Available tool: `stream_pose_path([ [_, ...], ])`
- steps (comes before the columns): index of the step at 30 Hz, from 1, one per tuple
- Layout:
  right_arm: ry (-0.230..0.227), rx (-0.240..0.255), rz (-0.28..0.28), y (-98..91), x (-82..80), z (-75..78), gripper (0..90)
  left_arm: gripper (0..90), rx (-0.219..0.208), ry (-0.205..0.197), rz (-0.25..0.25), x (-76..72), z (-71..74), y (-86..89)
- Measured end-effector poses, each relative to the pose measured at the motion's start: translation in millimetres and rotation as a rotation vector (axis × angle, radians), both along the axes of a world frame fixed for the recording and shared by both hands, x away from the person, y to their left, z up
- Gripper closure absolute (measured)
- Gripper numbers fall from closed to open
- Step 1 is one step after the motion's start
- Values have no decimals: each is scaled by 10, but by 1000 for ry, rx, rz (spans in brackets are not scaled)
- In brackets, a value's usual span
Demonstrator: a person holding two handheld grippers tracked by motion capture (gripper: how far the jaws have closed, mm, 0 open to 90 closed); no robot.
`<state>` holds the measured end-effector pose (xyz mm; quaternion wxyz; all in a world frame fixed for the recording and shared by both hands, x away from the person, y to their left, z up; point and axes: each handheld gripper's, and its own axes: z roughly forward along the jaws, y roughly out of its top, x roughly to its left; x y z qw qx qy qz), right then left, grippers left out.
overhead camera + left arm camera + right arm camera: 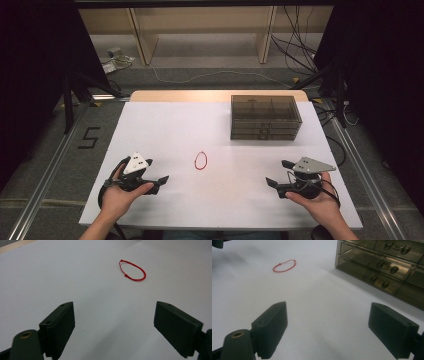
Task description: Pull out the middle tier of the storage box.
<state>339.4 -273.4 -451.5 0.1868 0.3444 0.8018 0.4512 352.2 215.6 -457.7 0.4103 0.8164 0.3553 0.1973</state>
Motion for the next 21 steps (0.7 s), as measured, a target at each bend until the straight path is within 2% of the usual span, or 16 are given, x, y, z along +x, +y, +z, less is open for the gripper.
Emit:
stream_pose_path([
  [6,-1,-5,-11,-20,-13,-2,168,170,-2,-2,-4,8,9,-13],
  [9,-12,-23,-12,-14,0,2,176,172,-2,-4,-9,10,3,-17],
  [15,-99,-152,-28,58,222,45,229,175,-7,-1,-11,22,-2,19],
  [17,-110,-168,-37,66,266,45,232,176,-6,5,-6,34,-16,13],
  [18,-125,-211,-43,97,347,36,250,177,0,9,-7,41,-21,18],
  [21,-173,-295,-45,163,422,25,295,179,-5,11,4,41,-23,24],
])
